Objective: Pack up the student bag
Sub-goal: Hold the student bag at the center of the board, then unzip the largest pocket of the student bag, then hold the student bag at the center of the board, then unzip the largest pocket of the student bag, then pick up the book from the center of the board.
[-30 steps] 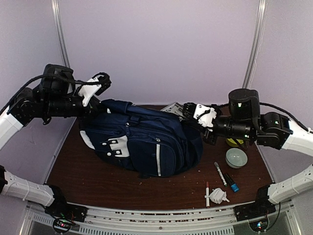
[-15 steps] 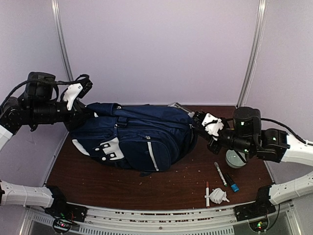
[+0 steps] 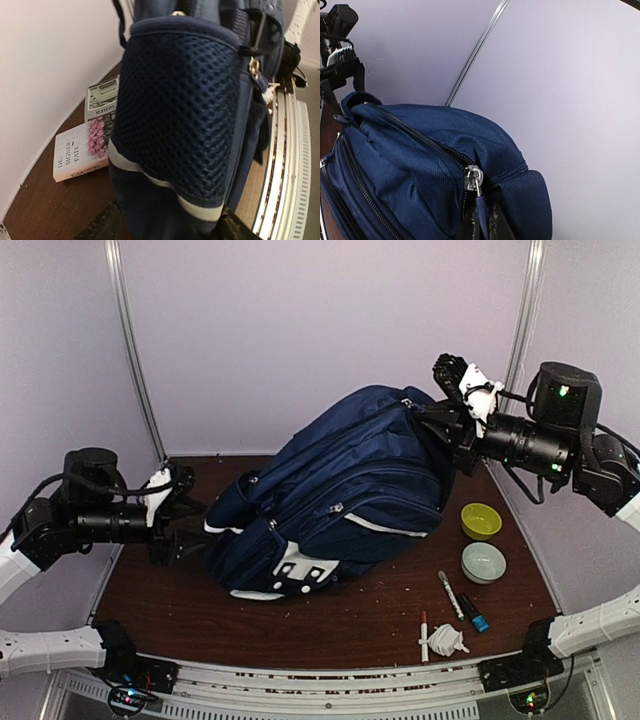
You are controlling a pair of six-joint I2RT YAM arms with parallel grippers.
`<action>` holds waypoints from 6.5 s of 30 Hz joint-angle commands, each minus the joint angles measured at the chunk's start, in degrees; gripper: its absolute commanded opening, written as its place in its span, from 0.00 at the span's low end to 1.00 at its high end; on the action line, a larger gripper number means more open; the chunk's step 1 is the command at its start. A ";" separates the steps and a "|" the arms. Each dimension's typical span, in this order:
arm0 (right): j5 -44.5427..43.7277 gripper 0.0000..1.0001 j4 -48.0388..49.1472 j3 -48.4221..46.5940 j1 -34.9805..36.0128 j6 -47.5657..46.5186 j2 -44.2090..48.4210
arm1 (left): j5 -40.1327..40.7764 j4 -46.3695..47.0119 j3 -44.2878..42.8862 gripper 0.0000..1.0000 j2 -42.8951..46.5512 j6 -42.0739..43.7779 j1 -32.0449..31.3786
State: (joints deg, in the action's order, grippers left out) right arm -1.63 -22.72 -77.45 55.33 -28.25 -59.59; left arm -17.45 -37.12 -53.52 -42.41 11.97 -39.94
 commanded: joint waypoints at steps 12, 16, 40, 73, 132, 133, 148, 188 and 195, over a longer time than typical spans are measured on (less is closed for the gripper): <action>15.78 0.00 16.89 -6.90 1.22 1.13 -6.31 | -2.76 12.00 -21.24 0.86 -17.98 -5.94 -6.82; 16.63 0.00 16.85 -6.93 1.44 2.03 -6.91 | -3.97 12.43 -30.01 0.98 -27.54 -10.45 -7.19; 5.93 0.00 16.54 -1.75 1.38 -0.36 -2.50 | -11.50 16.93 -32.03 0.00 -33.65 -6.87 -13.23; 5.19 0.00 18.85 6.09 -7.39 -0.24 -6.72 | 8.02 8.05 -13.32 0.77 -4.21 -10.39 -12.79; 0.57 0.00 20.81 5.86 -5.71 -1.96 -9.85 | 10.39 4.95 -31.93 0.00 -18.71 -6.03 -14.20; 0.92 0.00 21.71 7.86 -6.64 -1.25 -9.93 | 9.54 7.46 -30.10 0.00 -16.33 -5.81 -14.20; 15.20 0.00 40.51 24.88 -8.95 16.86 -24.23 | 16.82 15.44 -22.28 0.00 -0.18 -6.02 -14.20; 25.33 1.00 5.31 10.85 -7.49 33.06 -7.51 | 59.99 4.93 -12.73 0.00 -1.15 -23.96 1.85; 20.76 1.00 18.35 23.49 4.24 35.12 -7.68 | 51.09 4.71 -10.63 0.00 -4.55 -26.49 12.13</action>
State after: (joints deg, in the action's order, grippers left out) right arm 19.59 -13.10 -61.28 56.42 4.49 -66.32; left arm 34.83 -40.29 -65.30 -46.13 -11.03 -33.19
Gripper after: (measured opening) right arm 0.999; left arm 0.096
